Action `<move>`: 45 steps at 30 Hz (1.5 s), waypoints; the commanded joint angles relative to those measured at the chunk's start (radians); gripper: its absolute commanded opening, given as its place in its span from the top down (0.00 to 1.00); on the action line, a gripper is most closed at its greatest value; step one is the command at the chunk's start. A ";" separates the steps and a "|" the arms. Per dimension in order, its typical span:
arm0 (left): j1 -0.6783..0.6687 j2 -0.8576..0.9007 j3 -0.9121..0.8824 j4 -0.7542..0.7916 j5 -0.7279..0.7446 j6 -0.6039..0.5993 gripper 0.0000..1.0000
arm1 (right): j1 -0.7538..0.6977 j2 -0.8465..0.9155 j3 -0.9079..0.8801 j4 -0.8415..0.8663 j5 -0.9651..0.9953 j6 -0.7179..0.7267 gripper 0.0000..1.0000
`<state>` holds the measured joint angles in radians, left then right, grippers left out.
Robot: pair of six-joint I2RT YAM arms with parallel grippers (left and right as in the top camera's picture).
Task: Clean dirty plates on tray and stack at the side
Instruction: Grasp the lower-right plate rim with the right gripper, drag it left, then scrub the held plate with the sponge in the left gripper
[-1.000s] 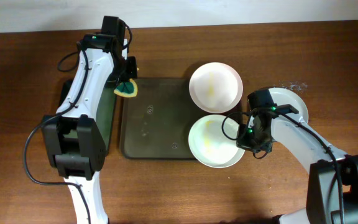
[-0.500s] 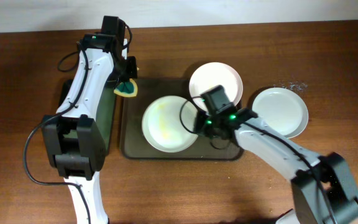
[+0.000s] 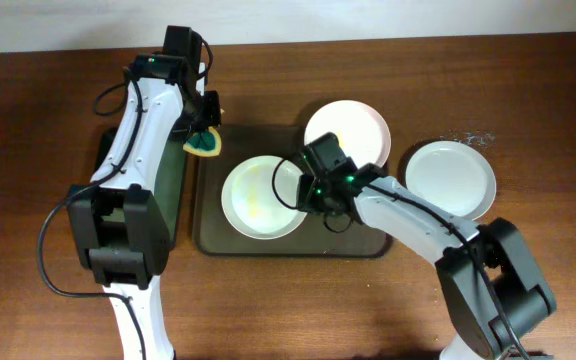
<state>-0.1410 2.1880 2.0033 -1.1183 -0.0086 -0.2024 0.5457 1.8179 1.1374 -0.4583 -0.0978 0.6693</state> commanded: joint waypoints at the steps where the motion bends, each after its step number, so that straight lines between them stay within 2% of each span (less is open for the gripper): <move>1: -0.002 -0.008 0.023 -0.005 -0.007 0.017 1.00 | -0.003 0.008 0.060 -0.026 -0.002 -0.149 0.62; 7: -0.002 -0.008 0.023 -0.005 -0.007 0.017 1.00 | -0.011 0.040 0.182 -0.127 0.005 -0.232 0.62; 18: -0.002 -0.008 0.023 -0.004 -0.007 0.017 1.00 | -0.029 0.192 0.182 -0.121 -0.006 -0.246 0.63; 20: -0.002 -0.008 0.023 -0.003 -0.007 0.017 1.00 | -0.029 0.198 0.181 -0.106 -0.006 -0.242 0.71; 22: -0.002 -0.008 0.023 -0.004 -0.007 0.017 1.00 | -0.029 0.214 0.181 -0.107 -0.006 -0.209 0.85; 25: -0.002 -0.008 0.023 -0.012 -0.007 0.018 1.00 | -0.029 0.233 0.181 -0.115 -0.018 -0.133 0.96; 28: -0.002 -0.008 0.023 -0.059 0.005 0.050 1.00 | -0.028 0.233 0.181 -0.114 -0.055 -0.098 0.96; 32: -0.002 -0.008 0.023 -0.106 0.126 0.203 1.00 | -0.029 0.233 0.181 -0.125 -0.077 -0.084 0.96; 36: 0.015 -0.051 0.023 -0.163 0.261 0.284 1.00 | -0.029 0.233 0.181 -0.129 -0.087 -0.084 0.96; 39: 0.002 -0.070 0.023 -0.178 0.308 0.287 1.00 | -0.029 0.233 0.181 -0.129 -0.087 -0.084 0.96; 42: -0.026 -0.067 -0.011 -0.158 0.285 0.285 1.00 | -0.029 0.233 0.181 -0.129 -0.090 -0.084 0.96; 45: -0.053 -0.067 -0.122 -0.062 0.238 0.172 1.00 | -0.029 0.233 0.181 -0.129 -0.090 -0.084 0.96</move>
<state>-0.1722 2.1529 1.9663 -1.2274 0.2436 0.0433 0.5163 2.0171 1.3170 -0.5758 -0.1829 0.5797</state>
